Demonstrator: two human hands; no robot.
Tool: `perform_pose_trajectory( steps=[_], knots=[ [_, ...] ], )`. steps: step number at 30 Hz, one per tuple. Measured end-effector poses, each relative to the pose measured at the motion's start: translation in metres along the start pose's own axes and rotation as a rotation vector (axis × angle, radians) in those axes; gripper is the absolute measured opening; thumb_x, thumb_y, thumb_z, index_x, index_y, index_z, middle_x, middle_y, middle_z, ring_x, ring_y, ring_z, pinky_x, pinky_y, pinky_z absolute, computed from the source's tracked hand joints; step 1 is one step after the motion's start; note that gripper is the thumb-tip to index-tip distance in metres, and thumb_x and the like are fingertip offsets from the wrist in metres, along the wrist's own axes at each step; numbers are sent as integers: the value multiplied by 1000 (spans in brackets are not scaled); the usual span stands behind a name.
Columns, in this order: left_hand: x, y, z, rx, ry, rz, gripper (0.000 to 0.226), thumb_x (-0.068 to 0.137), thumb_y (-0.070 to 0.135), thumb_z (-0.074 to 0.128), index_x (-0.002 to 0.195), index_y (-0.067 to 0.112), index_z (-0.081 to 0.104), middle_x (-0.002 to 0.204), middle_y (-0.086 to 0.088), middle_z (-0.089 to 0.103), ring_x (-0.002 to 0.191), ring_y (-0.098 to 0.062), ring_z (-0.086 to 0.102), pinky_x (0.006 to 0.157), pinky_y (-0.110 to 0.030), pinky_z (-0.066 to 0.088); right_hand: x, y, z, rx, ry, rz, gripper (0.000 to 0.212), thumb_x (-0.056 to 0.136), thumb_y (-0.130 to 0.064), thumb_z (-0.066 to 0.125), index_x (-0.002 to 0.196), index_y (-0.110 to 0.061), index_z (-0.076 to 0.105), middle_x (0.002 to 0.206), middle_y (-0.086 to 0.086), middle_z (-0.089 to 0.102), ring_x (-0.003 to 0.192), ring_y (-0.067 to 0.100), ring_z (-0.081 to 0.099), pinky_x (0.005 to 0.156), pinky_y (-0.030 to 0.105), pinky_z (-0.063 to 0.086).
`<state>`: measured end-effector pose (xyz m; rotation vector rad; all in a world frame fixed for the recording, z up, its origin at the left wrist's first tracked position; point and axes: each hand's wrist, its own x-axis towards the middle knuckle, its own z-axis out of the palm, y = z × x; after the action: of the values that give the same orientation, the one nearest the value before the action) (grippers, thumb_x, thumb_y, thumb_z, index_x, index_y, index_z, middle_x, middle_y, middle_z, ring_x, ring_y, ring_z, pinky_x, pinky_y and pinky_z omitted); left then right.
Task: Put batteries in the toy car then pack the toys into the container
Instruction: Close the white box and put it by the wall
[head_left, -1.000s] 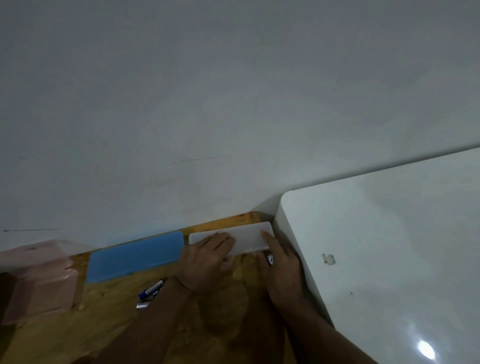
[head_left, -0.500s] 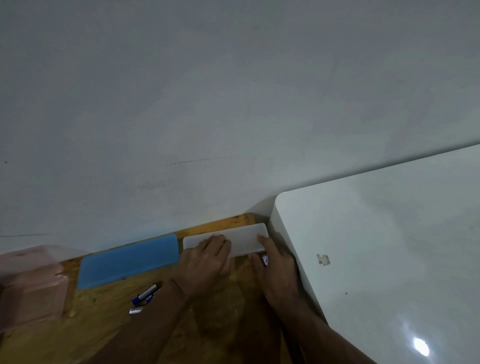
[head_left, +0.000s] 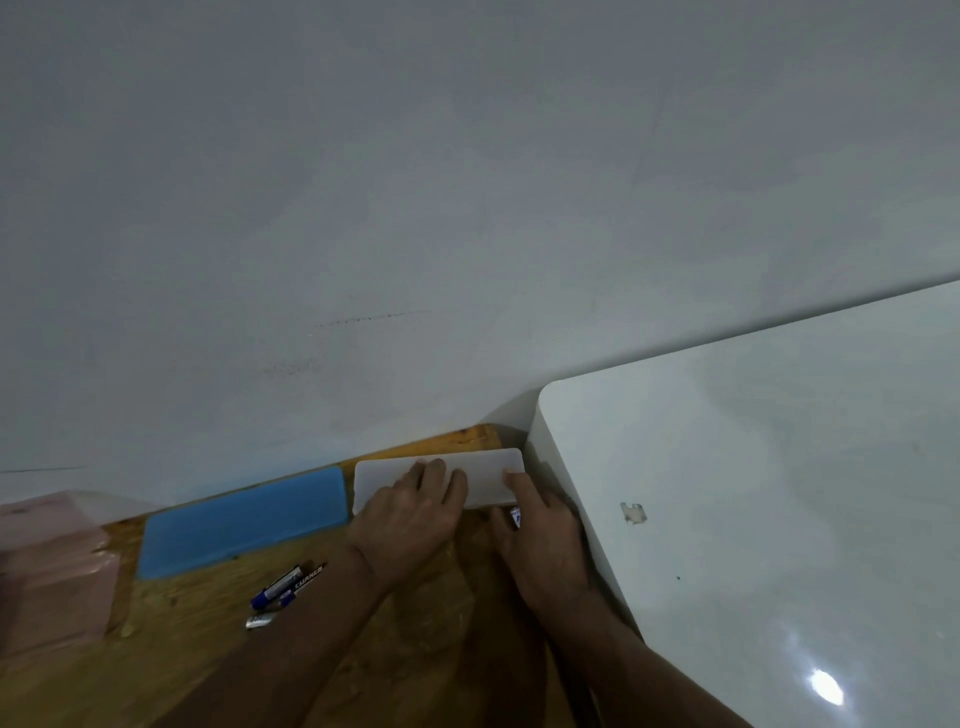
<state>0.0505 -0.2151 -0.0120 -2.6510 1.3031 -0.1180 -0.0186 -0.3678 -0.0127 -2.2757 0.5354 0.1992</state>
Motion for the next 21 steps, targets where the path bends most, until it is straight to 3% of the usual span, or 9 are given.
perform_pose_trajectory(
  steps=[3, 12, 21],
  knots=[
    [4, -2, -2, 12, -89, -9, 69, 34, 19, 100, 95, 0, 74, 82, -21, 70, 64, -35, 71, 35, -42, 54, -2, -1, 4, -105, 13, -19, 53, 95, -32, 55, 143, -26, 34, 143, 3, 47, 129, 24, 49, 104, 34, 43],
    [12, 1, -13, 47, -83, 55, 70, 41, 23, 98, 103, 1, 73, 76, -27, 69, 53, -42, 68, 32, -48, 51, 3, 1, 1, -217, -7, -56, 53, 96, -35, 50, 144, -26, 29, 143, 4, 48, 125, 23, 52, 104, 34, 43],
    [1, 8, 4, -153, -54, -174, 67, 34, 30, 100, 92, 10, 74, 90, -12, 74, 73, -28, 74, 44, -40, 57, 3, -1, -1, -239, -28, -68, 53, 95, -41, 49, 142, -25, 32, 144, 4, 46, 127, 25, 50, 105, 34, 42]
  ],
)
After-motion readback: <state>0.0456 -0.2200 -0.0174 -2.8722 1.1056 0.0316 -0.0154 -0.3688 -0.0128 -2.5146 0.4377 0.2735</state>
